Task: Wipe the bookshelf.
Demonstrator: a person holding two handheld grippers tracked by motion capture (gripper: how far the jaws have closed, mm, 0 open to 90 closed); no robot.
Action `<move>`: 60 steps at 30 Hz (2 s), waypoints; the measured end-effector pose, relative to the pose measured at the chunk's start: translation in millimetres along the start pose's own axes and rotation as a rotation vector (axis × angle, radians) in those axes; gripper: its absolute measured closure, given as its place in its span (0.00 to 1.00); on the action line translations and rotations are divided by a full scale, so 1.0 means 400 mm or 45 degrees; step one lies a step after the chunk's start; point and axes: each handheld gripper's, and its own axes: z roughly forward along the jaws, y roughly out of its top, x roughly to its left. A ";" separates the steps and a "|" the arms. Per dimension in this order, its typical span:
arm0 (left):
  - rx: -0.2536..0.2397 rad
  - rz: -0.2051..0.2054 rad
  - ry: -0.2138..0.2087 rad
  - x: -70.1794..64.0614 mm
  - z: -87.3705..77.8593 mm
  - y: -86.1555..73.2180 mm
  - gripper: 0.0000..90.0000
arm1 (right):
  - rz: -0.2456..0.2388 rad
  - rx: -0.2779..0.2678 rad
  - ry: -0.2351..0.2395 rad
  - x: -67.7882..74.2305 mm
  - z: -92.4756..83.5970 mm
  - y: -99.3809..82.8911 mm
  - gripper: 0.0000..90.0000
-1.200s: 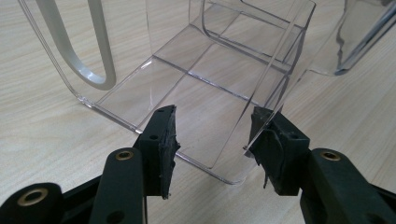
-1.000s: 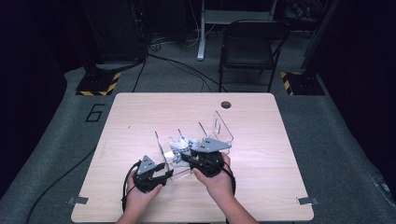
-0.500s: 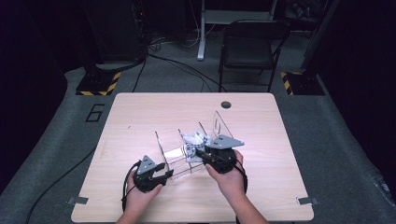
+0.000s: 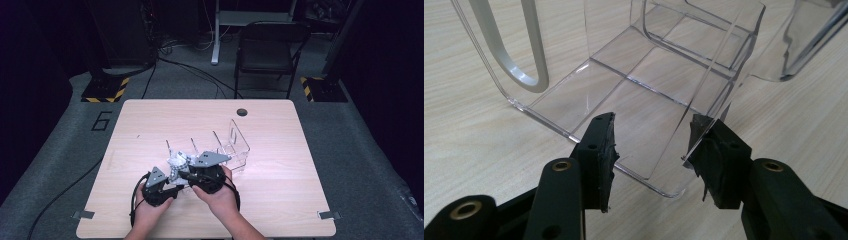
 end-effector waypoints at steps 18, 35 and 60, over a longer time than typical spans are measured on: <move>-0.002 -0.005 0.008 -0.001 0.001 0.000 0.59 | 0.071 -0.028 -0.246 -0.129 -0.117 -0.040 0.81; -0.008 0.001 0.006 0.002 0.000 -0.002 0.59 | 0.025 -0.023 -0.203 -0.099 -0.096 -0.038 0.81; -0.005 -0.011 -0.009 0.005 0.000 -0.003 0.59 | 0.024 -0.018 -0.099 -0.049 -0.058 -0.029 0.81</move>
